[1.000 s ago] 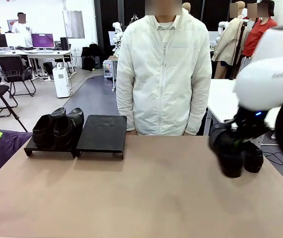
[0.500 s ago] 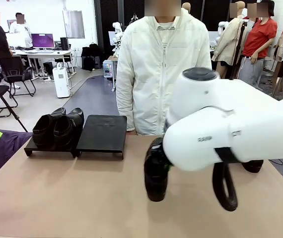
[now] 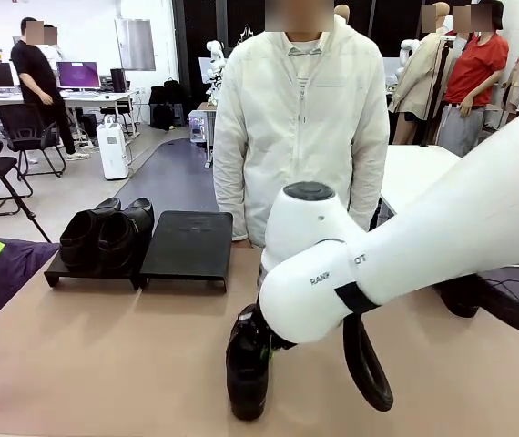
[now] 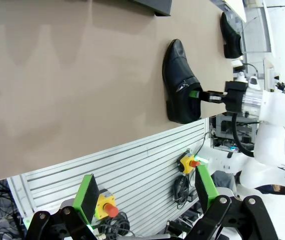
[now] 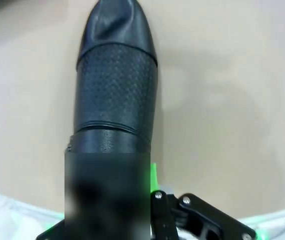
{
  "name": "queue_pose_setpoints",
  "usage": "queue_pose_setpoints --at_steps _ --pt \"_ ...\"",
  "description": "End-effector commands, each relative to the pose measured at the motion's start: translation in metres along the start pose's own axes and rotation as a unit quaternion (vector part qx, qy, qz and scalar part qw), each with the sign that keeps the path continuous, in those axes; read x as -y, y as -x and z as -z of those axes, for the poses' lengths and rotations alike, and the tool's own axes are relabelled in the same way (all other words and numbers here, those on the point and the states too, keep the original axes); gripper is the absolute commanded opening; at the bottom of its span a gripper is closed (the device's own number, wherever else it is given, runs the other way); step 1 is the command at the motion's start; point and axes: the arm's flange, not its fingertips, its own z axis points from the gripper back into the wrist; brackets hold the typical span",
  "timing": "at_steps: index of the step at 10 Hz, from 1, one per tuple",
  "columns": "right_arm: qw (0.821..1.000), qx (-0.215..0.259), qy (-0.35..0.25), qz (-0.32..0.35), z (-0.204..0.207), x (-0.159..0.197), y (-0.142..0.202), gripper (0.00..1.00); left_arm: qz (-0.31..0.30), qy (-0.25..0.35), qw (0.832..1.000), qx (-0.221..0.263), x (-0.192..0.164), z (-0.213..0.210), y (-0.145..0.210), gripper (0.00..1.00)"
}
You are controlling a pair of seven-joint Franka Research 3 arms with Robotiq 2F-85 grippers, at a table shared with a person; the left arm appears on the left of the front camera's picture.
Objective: Organize the shoes by placing them on the stand.
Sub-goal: Pick up one Shoe and place it in the middle of the table.
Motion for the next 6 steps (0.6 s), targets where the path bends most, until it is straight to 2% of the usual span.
queue_pose_setpoints --at_steps 1,3,6 --pt "1.0 -0.024 -0.005 -0.005 0.008 -0.012 -0.012 0.0 -0.005 0.009 1.0 0.002 0.001 0.0 0.001 1.0" --pt "0.999 -0.022 -0.027 -0.006 0.003 -0.004 -0.016 1.0 -0.005 0.009 1.0 0.002 0.001 0.0 0.001 1.0" --pt "0.999 -0.007 -0.033 -0.018 -0.027 0.007 -0.013 1.0 -0.005 0.009 1.0 0.002 0.001 0.0 0.001 1.0"
